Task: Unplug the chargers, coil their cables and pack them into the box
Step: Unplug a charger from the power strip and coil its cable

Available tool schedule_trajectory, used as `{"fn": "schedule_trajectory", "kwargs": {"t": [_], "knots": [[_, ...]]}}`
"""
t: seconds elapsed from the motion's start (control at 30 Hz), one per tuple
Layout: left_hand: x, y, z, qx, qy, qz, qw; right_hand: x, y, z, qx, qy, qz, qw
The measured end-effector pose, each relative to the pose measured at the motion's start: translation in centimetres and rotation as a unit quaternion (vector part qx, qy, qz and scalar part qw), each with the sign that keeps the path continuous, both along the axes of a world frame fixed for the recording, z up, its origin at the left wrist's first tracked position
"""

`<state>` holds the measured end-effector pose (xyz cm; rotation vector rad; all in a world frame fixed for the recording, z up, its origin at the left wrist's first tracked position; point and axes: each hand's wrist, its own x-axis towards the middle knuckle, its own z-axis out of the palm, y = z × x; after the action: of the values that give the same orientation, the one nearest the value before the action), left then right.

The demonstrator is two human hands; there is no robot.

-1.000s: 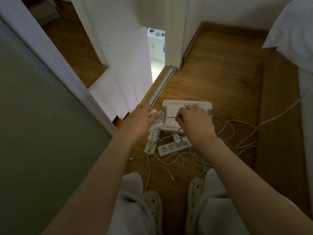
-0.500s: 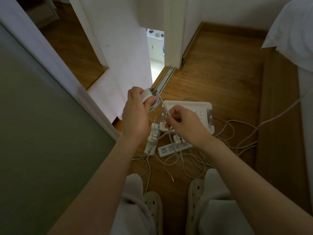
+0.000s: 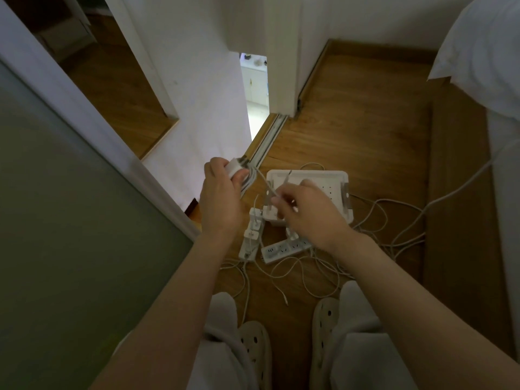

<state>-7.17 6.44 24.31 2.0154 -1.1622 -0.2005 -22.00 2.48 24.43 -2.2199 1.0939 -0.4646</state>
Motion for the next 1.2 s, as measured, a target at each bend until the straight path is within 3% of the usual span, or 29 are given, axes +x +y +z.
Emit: {"fn": "schedule_trajectory", "kwargs": {"t": [0.13,0.27,0.37,0.43,0.6,0.7,0.77,0.9,1.03,1.1,1.2], "knots": [[-1.2,-0.7,-0.1,-0.004,0.100,0.016,0.995,0.8,1.0,0.0,0.010,-0.035,0.042,0.998],[-1.8,-1.2,0.4,0.011,0.295,0.060,0.953,1.5,1.4,-0.8,0.061,-0.069,0.074,0.993],[-1.4,-1.7,0.5,0.033,0.419,0.122,0.899,1.6,1.8,-1.0,0.068,-0.025,0.079,0.994],[-0.8,-1.9,1.0,-0.006,0.490,0.146,0.859,1.5,2.1,-1.0,0.054,0.023,0.077,0.995],[-0.3,-1.3,2.3,-0.096,0.620,0.069,0.776,1.9,2.7,-1.6,-0.003,0.001,0.056,0.998],[-0.5,-0.9,2.7,-0.109,0.718,0.042,0.686,2.1,2.4,-2.2,0.019,0.013,0.022,0.999],[-0.4,-0.8,2.8,-0.112,0.738,0.043,0.664,2.0,1.9,-2.7,0.048,0.045,-0.002,0.998],[1.1,-0.6,2.6,-0.104,0.727,0.091,0.673,1.6,0.8,-3.2,0.106,0.068,-0.031,0.991],[1.5,-0.6,2.1,-0.052,0.622,0.111,0.773,1.3,0.3,-2.9,0.149,0.075,-0.029,0.986],[1.2,-0.8,2.1,-0.035,0.579,0.108,0.807,1.1,0.4,-2.7,0.163,0.112,-0.016,0.980],[0.8,-1.0,1.9,-0.008,0.528,0.106,0.843,0.8,0.8,-2.3,0.055,0.237,0.002,0.970]]}}
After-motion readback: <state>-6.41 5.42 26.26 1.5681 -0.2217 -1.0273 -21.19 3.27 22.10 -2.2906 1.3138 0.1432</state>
